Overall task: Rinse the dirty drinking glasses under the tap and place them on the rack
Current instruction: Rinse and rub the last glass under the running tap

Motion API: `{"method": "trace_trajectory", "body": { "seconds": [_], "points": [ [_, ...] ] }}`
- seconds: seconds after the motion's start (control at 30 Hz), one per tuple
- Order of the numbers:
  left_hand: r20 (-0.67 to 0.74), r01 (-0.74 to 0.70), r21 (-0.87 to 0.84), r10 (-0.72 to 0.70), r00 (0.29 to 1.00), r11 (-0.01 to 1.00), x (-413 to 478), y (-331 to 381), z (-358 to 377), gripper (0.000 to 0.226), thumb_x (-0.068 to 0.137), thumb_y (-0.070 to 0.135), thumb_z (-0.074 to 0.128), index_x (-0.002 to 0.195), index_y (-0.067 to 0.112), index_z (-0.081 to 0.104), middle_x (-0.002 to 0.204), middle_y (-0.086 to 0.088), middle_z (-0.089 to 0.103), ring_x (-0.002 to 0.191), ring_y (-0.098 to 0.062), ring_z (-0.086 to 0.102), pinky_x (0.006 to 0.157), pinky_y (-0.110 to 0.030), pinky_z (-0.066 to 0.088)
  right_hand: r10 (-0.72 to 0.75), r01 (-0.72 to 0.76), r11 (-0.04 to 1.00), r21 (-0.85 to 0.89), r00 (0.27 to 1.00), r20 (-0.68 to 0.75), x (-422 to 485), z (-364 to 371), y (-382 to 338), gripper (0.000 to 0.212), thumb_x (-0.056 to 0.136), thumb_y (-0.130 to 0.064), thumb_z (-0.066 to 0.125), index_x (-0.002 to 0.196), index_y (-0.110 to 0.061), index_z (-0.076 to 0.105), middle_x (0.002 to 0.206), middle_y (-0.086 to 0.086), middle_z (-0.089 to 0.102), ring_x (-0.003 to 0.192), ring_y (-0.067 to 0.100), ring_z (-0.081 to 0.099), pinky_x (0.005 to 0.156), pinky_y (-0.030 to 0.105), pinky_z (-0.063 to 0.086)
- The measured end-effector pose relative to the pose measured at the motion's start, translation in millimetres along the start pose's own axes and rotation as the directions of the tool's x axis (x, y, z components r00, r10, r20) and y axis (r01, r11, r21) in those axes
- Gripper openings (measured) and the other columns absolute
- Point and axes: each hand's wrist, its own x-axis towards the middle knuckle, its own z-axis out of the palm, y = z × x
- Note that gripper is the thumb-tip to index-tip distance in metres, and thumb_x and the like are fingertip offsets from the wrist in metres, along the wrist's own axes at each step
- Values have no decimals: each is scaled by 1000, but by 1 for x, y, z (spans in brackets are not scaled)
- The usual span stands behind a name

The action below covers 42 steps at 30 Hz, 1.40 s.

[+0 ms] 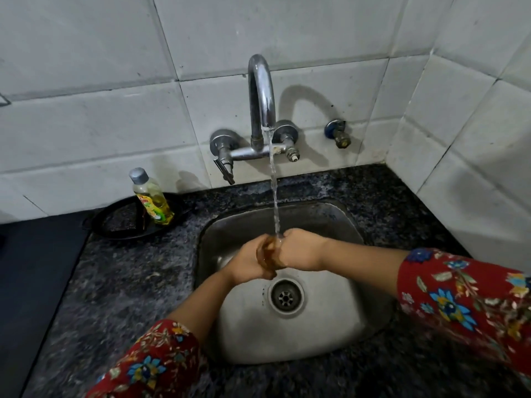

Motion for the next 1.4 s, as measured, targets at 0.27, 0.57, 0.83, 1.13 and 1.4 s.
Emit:
{"method": "trace_trajectory", "body": {
  "seconds": [0.27, 0.57, 0.83, 1.13, 1.4],
  "points": [
    [-114, 80, 463, -30, 993, 883, -9, 9, 3, 58, 58, 21, 81, 110, 22, 55, 106, 2, 63, 97, -19, 62, 78, -33, 52, 251, -281, -259, 924, 904, 345, 9, 1, -36, 36, 79, 17, 46, 72, -17, 56, 68, 1, 49, 65, 13, 48, 58, 24, 41],
    [41, 23, 971, -259, 965, 238, -28, 17, -19, 61, 71, 24, 75, 125, 28, 48, 121, 0, 58, 112, -25, 53, 82, -38, 46, 98, -254, -850, 462, 785, 612, -5, 36, -55, 24, 87, 5, 54, 94, -13, 69, 97, 5, 68, 83, 13, 64, 63, 21, 54],
    [69, 96, 644, -183, 981, 759, -20, 20, -20, 66, 61, 13, 79, 122, 20, 54, 116, 0, 60, 109, -20, 57, 81, -32, 47, 242, -60, -363, 930, 957, 157, -13, 25, -56, 59, 79, 20, 44, 127, -12, 56, 129, -2, 57, 121, 14, 53, 80, 15, 50],
    [-54, 39, 59, -36, 998, 997, 6, 2, 8, 74, 57, -2, 80, 125, 12, 56, 117, 4, 58, 111, -15, 58, 88, -23, 48, 38, -42, 997, 63, 998, 59, -2, -10, 2, 23, 93, -5, 43, 107, -9, 60, 115, 10, 61, 104, 30, 59, 76, 36, 45],
    [30, -69, 65, 67, 997, 996, 7, 3, -6, 63, 57, 21, 76, 117, 17, 57, 114, 4, 61, 105, -9, 58, 94, -30, 46, 42, -46, 991, 125, 998, 37, 3, -8, 5, 19, 92, -9, 47, 104, -11, 62, 109, 8, 62, 96, 27, 61, 66, 35, 46]
  ]
}}
